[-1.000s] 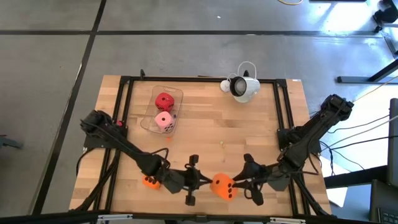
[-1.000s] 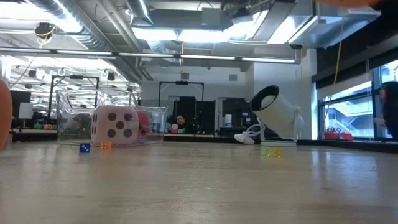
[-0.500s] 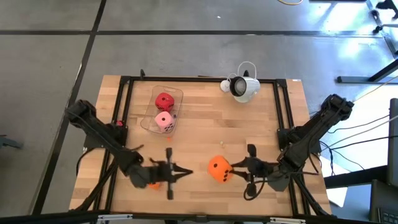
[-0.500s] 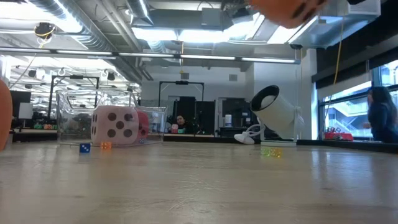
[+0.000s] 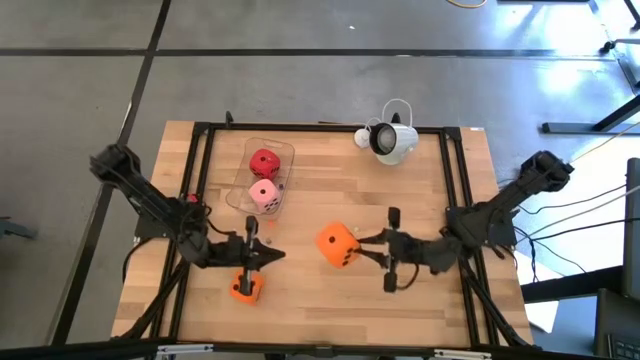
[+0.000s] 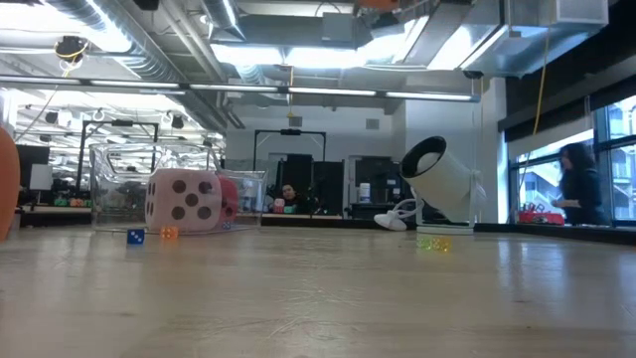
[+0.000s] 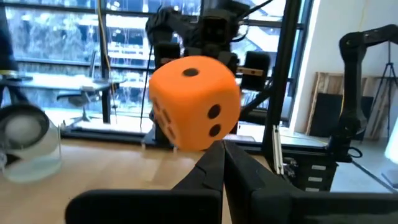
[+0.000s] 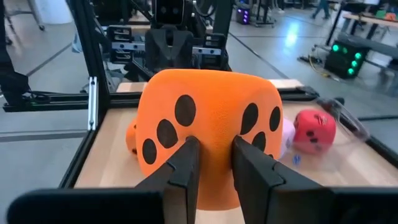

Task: Pick & Place Dice
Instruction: Put the large orange die into the transparent bin

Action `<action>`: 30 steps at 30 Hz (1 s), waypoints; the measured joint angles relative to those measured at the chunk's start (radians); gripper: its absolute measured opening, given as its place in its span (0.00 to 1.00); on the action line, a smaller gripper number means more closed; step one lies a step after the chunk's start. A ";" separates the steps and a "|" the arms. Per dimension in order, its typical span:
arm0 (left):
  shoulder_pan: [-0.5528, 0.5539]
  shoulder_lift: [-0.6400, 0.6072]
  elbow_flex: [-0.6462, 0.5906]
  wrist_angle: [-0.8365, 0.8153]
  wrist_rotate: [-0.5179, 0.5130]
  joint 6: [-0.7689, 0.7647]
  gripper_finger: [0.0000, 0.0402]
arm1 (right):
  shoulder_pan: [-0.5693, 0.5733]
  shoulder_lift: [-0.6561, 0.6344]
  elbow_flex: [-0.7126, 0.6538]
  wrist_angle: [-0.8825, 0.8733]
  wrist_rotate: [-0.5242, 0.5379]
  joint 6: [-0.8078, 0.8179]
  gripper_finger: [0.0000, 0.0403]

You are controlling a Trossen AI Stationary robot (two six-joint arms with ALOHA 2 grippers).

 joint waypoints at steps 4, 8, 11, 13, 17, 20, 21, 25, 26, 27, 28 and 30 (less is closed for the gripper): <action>-0.001 -0.033 0.000 -0.002 0.001 0.082 0.00 | -0.099 0.000 0.000 0.041 -0.125 -0.045 0.20; -0.002 -0.065 0.000 -0.011 -0.007 0.147 0.00 | -0.191 0.000 0.000 0.054 -0.233 -0.064 0.20; -0.002 -0.097 0.001 -0.055 -0.001 0.162 0.00 | -0.252 0.000 0.000 0.069 -0.302 -0.086 0.20; -0.002 -0.121 0.001 -0.115 -0.004 0.162 0.00 | -0.290 0.000 0.000 0.082 -0.354 -0.097 0.20; 0.002 -0.169 0.000 -0.185 -0.045 0.166 0.00 | -0.368 0.004 0.000 0.125 -0.456 -0.120 0.20; 0.021 -0.205 -0.011 -0.220 -0.045 0.173 0.00 | -0.430 0.022 0.000 0.163 -0.540 -0.135 0.20; 0.030 -0.216 -0.023 -0.217 -0.036 0.173 0.00 | -0.452 0.032 0.000 0.179 -0.573 -0.135 0.20; 0.087 -0.283 -0.087 -0.220 0.015 0.173 0.00 | -0.532 0.079 0.000 0.229 -0.684 -0.135 0.20; 0.101 -0.304 -0.099 -0.218 0.028 0.173 0.00 | -0.550 0.092 0.000 0.243 -0.703 -0.135 0.20; 0.115 -0.327 -0.110 -0.214 0.043 0.173 0.00 | -0.567 0.106 0.000 0.263 -0.722 -0.135 0.20; 0.130 -0.353 -0.121 -0.212 0.064 0.174 0.00 | -0.584 0.120 0.000 0.279 -0.739 -0.135 0.20; 0.159 -0.403 -0.145 -0.216 0.127 0.187 0.00 | -0.621 0.151 0.001 0.311 -0.777 -0.135 0.20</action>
